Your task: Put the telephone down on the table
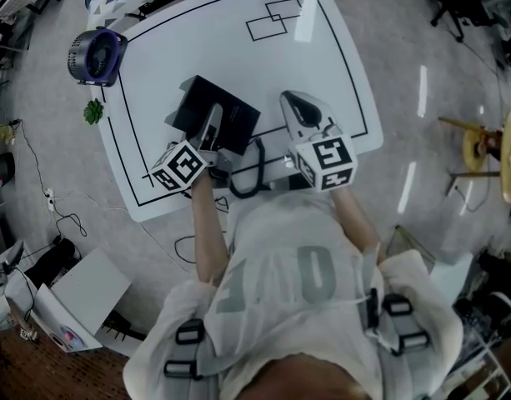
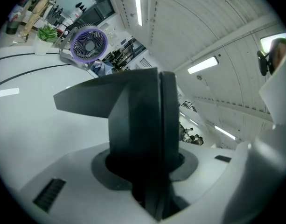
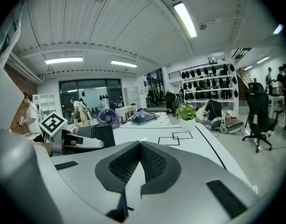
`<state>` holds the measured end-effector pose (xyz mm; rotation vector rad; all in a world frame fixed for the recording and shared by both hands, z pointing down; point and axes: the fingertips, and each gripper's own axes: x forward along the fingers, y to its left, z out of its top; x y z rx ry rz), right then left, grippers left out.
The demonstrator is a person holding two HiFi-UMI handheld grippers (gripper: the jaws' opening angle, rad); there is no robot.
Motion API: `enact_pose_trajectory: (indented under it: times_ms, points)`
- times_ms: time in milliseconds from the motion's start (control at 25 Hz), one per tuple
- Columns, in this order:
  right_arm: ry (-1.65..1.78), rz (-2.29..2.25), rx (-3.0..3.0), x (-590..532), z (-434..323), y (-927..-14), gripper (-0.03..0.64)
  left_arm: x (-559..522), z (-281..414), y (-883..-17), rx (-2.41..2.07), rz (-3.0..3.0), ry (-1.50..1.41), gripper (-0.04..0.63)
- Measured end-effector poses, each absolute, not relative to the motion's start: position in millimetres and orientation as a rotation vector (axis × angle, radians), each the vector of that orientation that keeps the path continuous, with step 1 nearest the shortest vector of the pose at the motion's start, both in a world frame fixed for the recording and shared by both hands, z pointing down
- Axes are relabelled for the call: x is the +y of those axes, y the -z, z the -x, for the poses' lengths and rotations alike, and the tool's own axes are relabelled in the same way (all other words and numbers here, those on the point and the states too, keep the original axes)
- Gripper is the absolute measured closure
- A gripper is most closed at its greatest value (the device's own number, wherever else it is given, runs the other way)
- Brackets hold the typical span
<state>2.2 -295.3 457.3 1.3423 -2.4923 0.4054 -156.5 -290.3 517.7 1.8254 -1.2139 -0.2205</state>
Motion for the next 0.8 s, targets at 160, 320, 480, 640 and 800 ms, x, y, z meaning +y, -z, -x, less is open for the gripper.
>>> enact_pose_trajectory:
  times_ms: [160,320,480,640,800]
  points:
    - [-0.407,-1.330,-2.492,-293.9,-1.2,-460.0,0.609,-289.3,155.2,-521.3,-1.192,-1.799,0.252,0.437]
    - [-0.410,-1.330,-2.481,-292.8,-2.1,-461.6,0.609,-289.8,155.8,-524.6,-1.175,-1.767,0.291,0.436]
    - [-0.408,-1.331,-2.476,-291.8,-3.3,-462.2,0.609,-290.0,158.3,-528.2,-1.166,-1.732,0.326,0.436]
    - [-0.412,-1.323,-2.471,-289.6,-2.9,-464.2,0.609,-289.5,160.6,-531.2,-1.160,-1.702,0.343,0.436]
    - [-0.411,-1.314,-2.470,-286.8,-1.4,-466.3,0.609,-288.5,162.0,-535.1,-1.150,-1.672,0.360,0.436]
